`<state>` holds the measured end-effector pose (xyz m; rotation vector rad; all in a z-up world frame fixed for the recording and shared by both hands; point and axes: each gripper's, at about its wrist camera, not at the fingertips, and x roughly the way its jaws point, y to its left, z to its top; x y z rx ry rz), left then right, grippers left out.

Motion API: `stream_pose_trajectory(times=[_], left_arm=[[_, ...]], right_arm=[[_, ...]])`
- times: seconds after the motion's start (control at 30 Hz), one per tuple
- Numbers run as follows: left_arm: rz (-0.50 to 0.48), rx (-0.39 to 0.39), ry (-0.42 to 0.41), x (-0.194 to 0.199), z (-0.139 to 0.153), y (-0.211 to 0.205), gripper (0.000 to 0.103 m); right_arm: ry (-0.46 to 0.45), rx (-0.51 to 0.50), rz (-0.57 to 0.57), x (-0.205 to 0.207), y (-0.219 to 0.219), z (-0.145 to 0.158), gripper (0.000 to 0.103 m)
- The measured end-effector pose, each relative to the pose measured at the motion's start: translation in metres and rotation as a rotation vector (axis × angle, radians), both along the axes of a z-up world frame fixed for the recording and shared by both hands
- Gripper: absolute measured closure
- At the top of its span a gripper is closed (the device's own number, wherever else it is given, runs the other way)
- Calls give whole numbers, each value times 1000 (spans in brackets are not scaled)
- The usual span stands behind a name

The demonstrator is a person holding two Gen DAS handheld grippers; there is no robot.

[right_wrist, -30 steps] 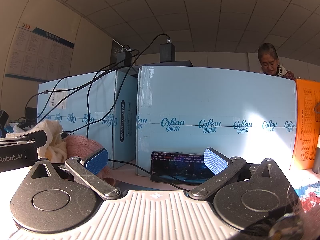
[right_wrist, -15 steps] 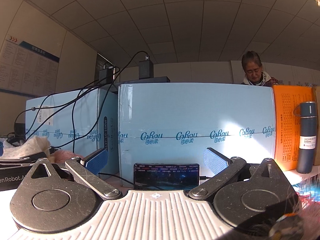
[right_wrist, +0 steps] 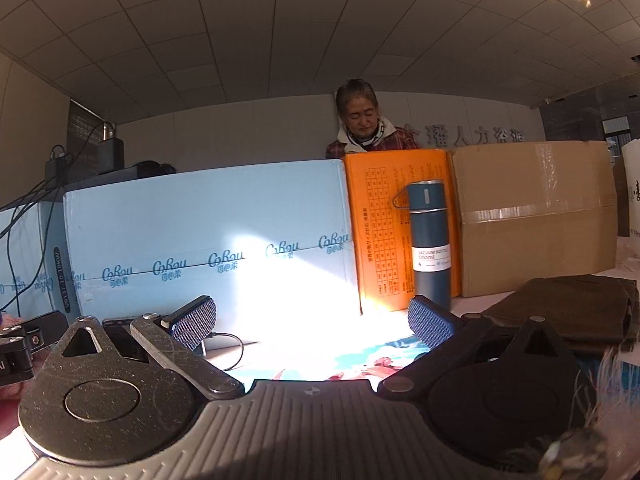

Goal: Fold clothes
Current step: 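Move both grippers toward the folded brown leather vest on the table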

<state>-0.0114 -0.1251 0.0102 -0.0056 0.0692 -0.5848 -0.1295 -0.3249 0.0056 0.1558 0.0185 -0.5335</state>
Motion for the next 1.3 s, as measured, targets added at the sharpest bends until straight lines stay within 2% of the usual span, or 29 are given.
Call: stream_pose_trajectory(times=[0.23, 0.43, 0.57, 0.67, 0.8, 0.97, 1.07, 1.17, 1.3], left_arm=[[-244, -64, 145, 8, 6, -79, 0], [-348, -136, 299, 20, 4, -148, 0], [-425, -172, 498, 40, -11, -195, 0], [-546, -180, 634, 54, -27, -227, 0], [-638, -188, 729, 61, -43, -262, 0], [-807, -346, 900, 68, -60, -291, 0], [-895, -386, 1004, 65, -66, -314, 0], [-954, -383, 1085, 54, -70, -339, 0], [-948, -346, 1103, 43, -73, -355, 0]], right_arm=[[27, 118, -174, -52, -72, -6, 0], [26, 232, -307, -95, -136, -12, 0], [23, 333, -376, -119, -182, -16, 0], [1, 437, -407, -139, -215, -21, 0], [-41, 586, -425, -154, -260, -32, 0], [-100, 719, -399, -156, -302, -43, 0], [-139, 773, -366, -154, -322, -47, 0], [-142, 818, -350, -148, -339, -49, 0], [-157, 873, -340, -144, -354, -54, 0]])
